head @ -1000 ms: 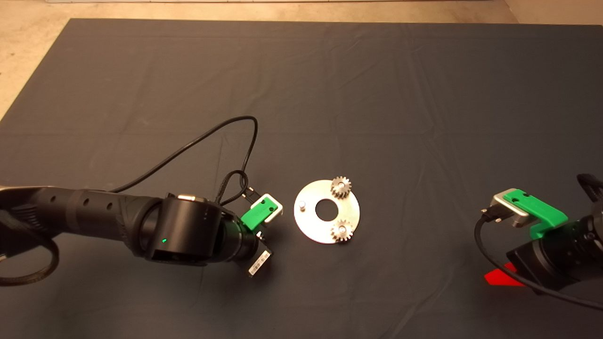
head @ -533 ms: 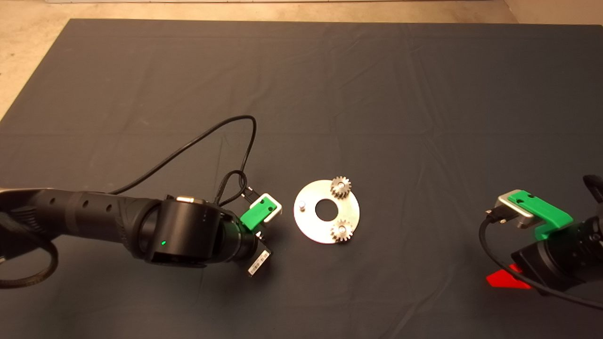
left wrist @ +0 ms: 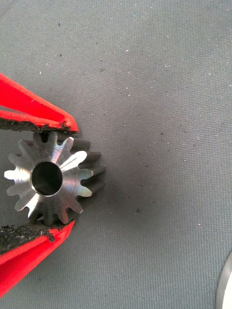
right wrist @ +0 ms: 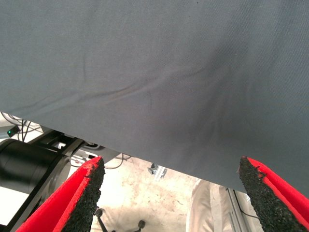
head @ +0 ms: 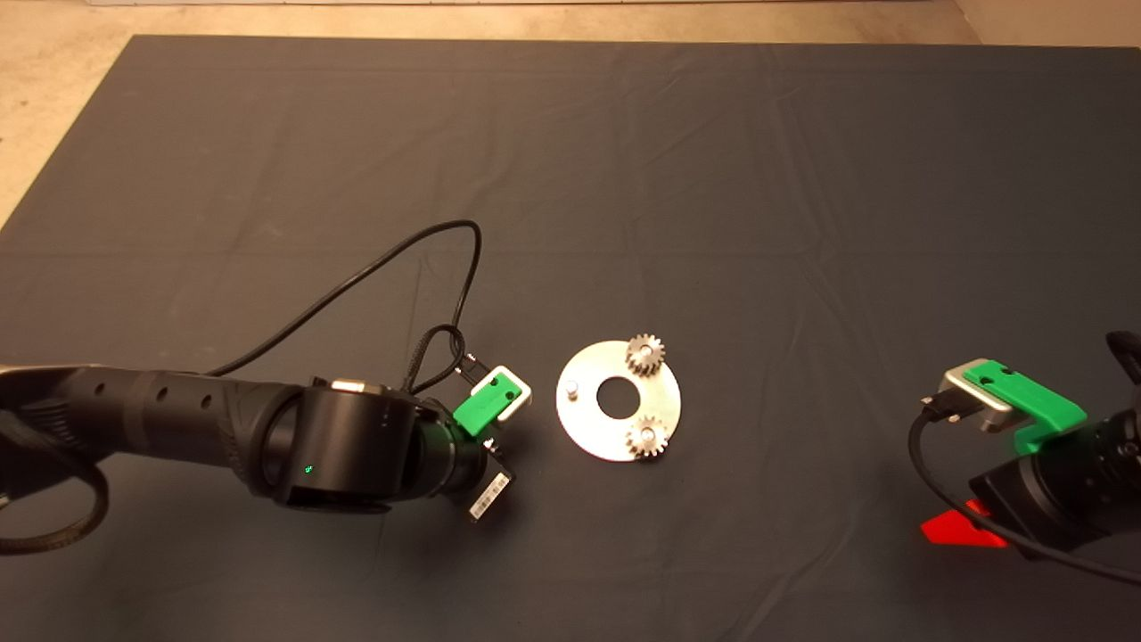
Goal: Install three planetary gears onto the carrier pins
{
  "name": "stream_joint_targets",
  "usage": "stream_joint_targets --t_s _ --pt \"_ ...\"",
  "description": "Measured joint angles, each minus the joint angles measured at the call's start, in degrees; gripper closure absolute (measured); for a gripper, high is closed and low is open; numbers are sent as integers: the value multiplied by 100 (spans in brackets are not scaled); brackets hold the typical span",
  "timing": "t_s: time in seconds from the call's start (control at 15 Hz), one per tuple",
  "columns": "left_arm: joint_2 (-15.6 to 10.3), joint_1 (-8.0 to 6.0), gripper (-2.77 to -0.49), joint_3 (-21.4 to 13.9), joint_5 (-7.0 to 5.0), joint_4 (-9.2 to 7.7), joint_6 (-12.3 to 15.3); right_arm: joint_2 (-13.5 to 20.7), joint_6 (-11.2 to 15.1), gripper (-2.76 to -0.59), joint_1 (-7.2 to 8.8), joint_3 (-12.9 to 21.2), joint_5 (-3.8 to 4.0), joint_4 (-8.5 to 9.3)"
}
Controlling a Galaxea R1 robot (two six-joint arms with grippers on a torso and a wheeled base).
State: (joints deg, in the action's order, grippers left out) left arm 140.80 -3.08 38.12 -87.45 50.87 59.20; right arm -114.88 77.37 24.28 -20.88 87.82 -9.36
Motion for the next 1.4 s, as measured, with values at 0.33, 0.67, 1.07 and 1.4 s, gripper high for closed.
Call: stream_joint_targets --t_s 0.33,0.67,1.07,1.4 --pt "-21 9 -100 -17 10 23 -2 2 -1 -220 0 0 0 0" --pt "-116 39 -93 -98 15 41 -10 28 -1 -220 0 0 2 0" --pt "-127 67 -86 -307 -6 35 -11 30 -26 -220 0 0 2 0" --pt "73 -416 -84 -529 -16 -298 -13 30 -52 -220 0 0 3 0"
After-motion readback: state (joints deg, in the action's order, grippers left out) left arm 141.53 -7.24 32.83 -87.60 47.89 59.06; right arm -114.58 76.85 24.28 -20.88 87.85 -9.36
